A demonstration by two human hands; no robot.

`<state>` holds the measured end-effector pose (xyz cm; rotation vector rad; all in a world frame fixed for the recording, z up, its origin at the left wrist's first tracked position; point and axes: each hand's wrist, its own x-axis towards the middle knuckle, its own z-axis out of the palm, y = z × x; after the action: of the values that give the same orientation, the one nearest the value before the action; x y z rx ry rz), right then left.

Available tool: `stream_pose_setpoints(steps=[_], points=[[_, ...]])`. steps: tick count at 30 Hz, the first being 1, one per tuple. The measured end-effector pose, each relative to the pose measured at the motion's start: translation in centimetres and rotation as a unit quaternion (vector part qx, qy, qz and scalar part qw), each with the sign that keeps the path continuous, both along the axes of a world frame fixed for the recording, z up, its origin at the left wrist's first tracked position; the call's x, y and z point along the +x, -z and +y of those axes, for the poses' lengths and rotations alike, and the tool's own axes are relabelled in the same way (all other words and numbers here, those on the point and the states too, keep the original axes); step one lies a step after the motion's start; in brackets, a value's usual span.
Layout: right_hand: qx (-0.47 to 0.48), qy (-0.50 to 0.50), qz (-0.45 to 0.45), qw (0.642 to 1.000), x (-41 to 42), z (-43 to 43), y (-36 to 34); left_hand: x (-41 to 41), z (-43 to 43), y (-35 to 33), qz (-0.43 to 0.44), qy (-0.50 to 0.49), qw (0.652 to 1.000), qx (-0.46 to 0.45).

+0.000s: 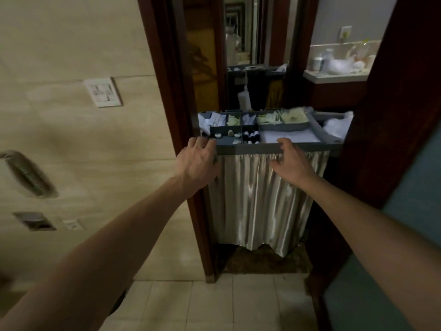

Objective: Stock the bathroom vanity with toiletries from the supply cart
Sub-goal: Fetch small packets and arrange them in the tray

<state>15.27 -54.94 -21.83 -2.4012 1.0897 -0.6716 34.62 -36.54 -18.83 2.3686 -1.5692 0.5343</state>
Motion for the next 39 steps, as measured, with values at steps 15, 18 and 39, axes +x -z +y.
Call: stream_pose_setpoints(steps=[15,18,39], points=[[-0.023,-0.037,0.032,0.999,5.2,-20.8,1.5,4.9,-20.4,1.2,0.015,-0.046,0.997,0.056],[-0.009,-0.037,0.043,0.998,6.6,-23.7,2.8,6.1,-23.3,1.9,0.018,-0.047,0.996,0.068],[0.001,-0.04,0.163,0.986,24.9,-46.7,8.6,25.9,-48.8,12.0,0.141,-0.002,0.989,0.053]])
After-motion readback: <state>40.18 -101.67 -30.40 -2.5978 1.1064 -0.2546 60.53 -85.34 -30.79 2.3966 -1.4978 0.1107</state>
